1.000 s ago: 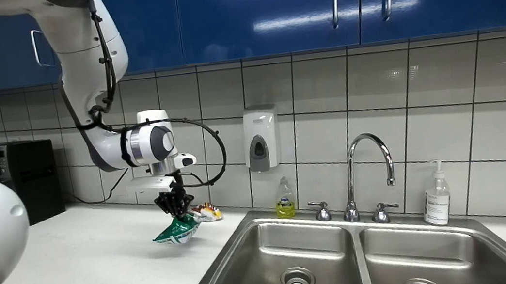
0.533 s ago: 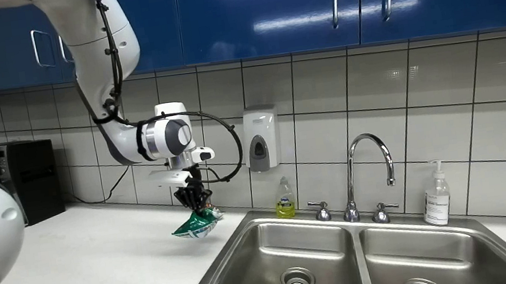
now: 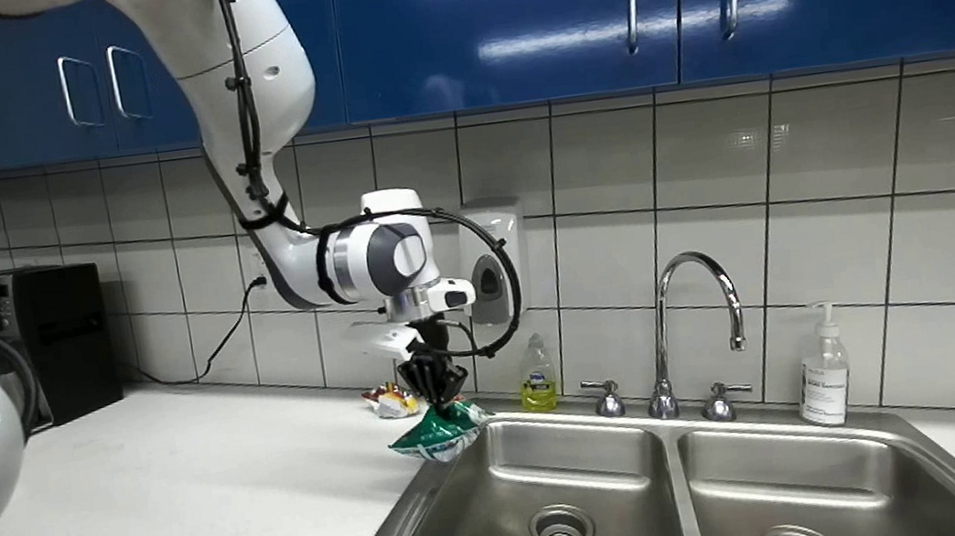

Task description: Put the green packet in the sink on the left.

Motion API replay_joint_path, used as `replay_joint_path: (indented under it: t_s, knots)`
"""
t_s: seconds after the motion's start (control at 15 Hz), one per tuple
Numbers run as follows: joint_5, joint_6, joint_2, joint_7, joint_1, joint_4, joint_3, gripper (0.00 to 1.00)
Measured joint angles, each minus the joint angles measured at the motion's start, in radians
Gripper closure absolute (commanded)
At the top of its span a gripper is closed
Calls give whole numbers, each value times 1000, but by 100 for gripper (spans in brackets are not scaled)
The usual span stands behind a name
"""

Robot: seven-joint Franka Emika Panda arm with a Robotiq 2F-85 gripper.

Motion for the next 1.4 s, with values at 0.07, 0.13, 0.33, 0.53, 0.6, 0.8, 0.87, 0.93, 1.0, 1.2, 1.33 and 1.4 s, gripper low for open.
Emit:
replay_joint_path:
  t_s: [0.07,0.13,0.33,0.53,0.6,0.8,0.87,0.93,1.0,1.2,1.33,1.4]
  knots:
    - [5,0,0,0,-15,-1,-11,99]
    - [8,0,0,0,-30,-1,-22,99]
    - [20,0,0,-1,-71,-2,-48,99]
    - [35,6,6,-1,-102,-2,-65,99]
    - [39,12,12,-1,-110,-1,-69,99]
    - [51,57,53,-1,-130,2,-78,99]
    - [56,78,75,-1,-136,4,-80,99]
    - [59,98,102,-1,-142,8,-82,99]
    - [64,119,133,-1,-146,14,-84,99]
    - [85,171,230,-2,-156,42,-86,99]
    - [99,197,292,-3,-158,65,-86,99]
    - [104,207,321,-4,-158,78,-86,99]
